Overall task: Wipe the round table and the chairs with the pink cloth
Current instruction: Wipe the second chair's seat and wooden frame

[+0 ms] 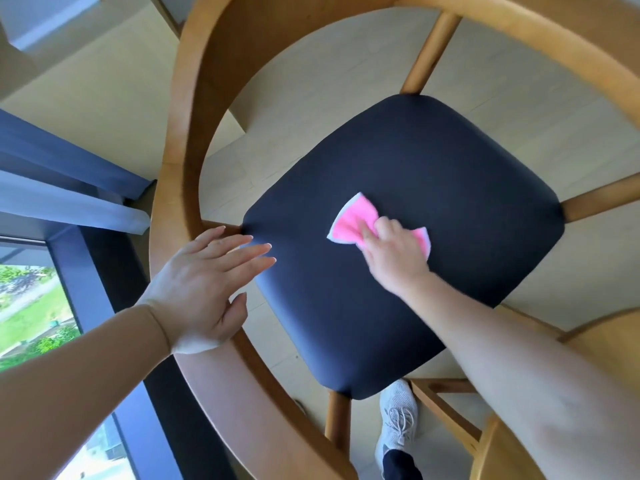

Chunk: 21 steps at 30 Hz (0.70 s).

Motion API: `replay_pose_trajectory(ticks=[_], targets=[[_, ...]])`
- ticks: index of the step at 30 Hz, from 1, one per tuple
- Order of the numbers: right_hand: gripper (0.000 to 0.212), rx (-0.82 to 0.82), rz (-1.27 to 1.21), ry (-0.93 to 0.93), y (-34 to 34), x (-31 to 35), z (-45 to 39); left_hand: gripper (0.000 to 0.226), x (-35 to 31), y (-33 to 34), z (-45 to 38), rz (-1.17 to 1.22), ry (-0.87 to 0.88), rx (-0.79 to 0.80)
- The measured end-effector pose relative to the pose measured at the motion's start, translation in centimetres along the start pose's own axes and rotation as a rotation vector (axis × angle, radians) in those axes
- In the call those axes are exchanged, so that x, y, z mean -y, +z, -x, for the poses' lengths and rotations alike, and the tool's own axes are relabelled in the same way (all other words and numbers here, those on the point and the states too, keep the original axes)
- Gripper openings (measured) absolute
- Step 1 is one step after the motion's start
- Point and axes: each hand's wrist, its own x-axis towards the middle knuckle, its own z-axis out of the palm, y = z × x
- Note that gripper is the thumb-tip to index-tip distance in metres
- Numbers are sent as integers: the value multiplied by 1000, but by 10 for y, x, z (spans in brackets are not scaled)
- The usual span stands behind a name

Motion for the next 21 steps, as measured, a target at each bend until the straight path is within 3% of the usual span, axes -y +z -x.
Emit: replay_pose_trajectory(ticks=[5, 12, 16, 21], targets=[[46, 56, -50, -187, 12, 71, 55, 57, 0, 0, 1, -8, -4, -15], [49, 23, -4, -461, 13, 42, 46, 57, 0, 0, 0, -12, -11, -6], [46, 9, -27, -425, 14, 36, 43, 57, -1, -2, 0, -14, -16, 6], [46, -11, -21, -243, 7, 0, 16, 55, 0, -1, -1, 5, -9, -1]])
